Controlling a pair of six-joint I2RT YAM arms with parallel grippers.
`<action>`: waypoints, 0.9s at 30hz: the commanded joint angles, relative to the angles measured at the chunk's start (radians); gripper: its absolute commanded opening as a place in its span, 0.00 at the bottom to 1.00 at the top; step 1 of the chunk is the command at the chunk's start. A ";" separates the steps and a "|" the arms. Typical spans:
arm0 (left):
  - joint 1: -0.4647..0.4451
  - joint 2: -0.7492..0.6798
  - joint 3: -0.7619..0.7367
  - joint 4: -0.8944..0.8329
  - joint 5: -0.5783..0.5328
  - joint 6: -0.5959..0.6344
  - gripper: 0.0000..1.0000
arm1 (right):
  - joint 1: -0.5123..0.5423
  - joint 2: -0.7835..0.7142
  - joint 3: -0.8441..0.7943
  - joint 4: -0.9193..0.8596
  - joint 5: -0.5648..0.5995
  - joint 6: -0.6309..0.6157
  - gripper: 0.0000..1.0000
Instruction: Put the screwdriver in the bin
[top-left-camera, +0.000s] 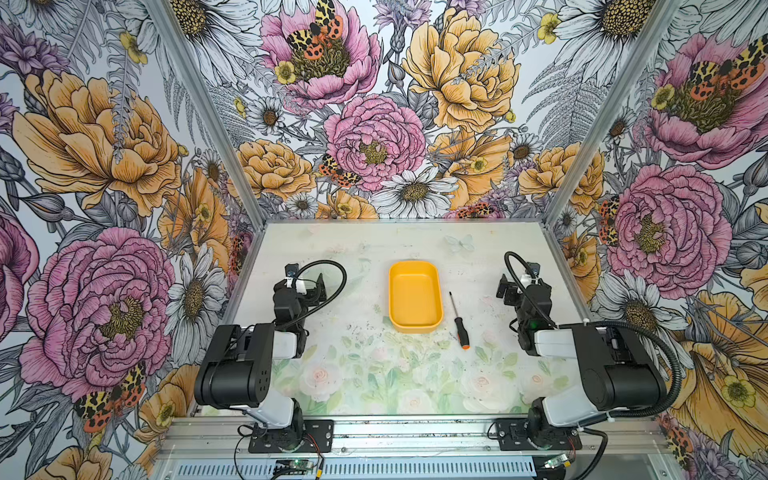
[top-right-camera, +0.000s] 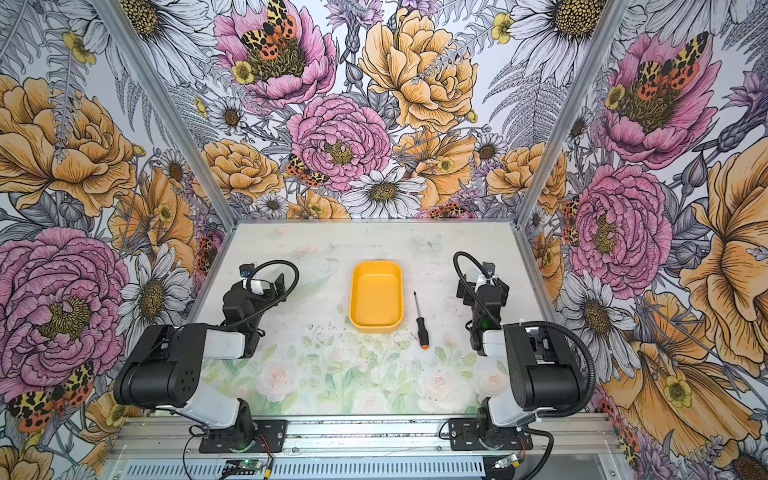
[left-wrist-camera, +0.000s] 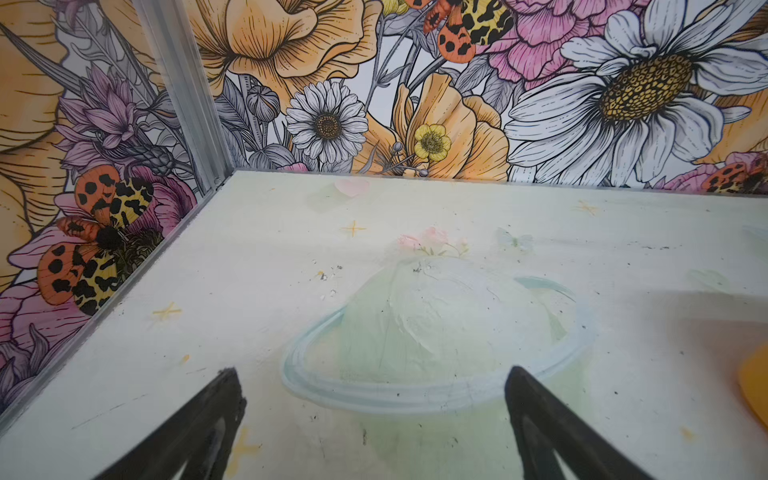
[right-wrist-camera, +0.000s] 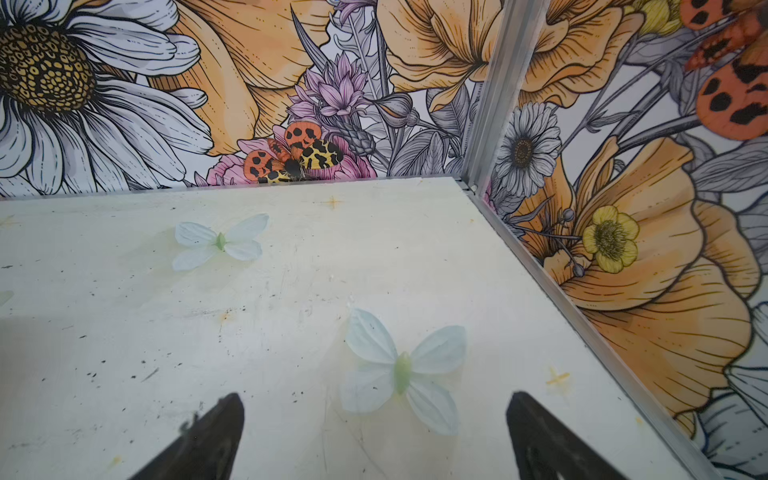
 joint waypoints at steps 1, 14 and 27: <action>0.012 -0.001 0.014 -0.003 0.040 -0.011 0.99 | 0.001 0.011 0.003 0.020 -0.002 0.006 0.99; 0.017 -0.003 -0.005 0.030 0.141 0.017 0.99 | 0.001 0.010 0.002 0.020 -0.002 0.008 0.99; 0.016 -0.306 0.078 -0.373 0.243 -0.008 0.99 | 0.003 -0.254 0.154 -0.486 -0.097 0.061 0.93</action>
